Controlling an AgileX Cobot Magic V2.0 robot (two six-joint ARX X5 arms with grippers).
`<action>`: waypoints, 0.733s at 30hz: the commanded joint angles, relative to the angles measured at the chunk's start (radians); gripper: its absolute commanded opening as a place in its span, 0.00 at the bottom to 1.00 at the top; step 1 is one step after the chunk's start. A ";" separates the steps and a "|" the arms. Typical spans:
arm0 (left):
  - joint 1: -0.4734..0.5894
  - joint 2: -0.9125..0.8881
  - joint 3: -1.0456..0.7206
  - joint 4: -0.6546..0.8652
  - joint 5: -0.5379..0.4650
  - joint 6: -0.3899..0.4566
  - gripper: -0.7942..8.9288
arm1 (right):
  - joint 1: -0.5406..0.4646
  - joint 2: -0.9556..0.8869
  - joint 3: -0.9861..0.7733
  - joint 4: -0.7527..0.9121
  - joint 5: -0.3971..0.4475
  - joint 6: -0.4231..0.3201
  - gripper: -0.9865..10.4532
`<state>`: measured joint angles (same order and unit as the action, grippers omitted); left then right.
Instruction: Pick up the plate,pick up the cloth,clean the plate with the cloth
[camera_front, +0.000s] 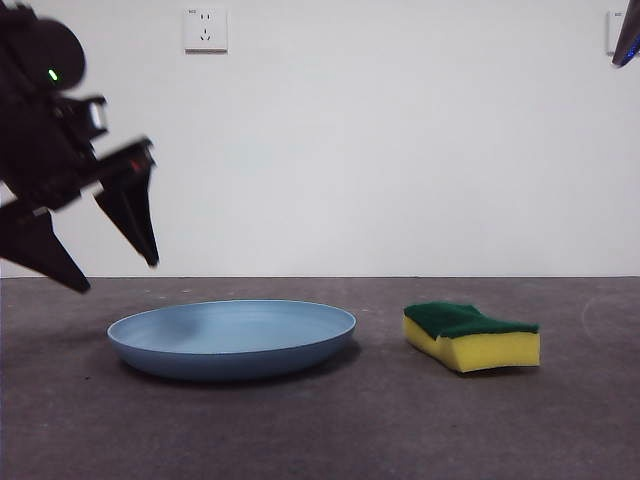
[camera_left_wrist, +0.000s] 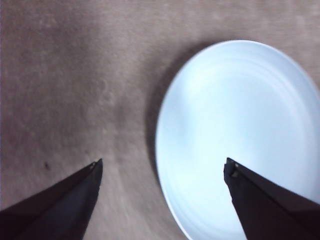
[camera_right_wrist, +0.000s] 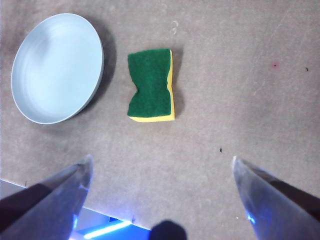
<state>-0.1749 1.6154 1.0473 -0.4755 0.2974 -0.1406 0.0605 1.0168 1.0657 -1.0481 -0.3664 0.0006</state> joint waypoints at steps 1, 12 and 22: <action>-0.014 0.053 0.000 0.040 -0.006 0.013 0.50 | 0.002 0.000 0.000 0.003 -0.002 0.002 0.50; -0.061 0.152 0.000 0.085 -0.009 0.013 0.50 | 0.002 0.000 0.000 0.004 -0.002 0.002 0.50; -0.085 0.156 0.000 0.074 -0.061 0.054 0.07 | 0.002 0.000 0.000 0.013 -0.002 0.009 0.50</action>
<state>-0.2554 1.7596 1.0492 -0.3988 0.2382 -0.1146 0.0605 1.0172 1.0657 -1.0458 -0.3664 0.0036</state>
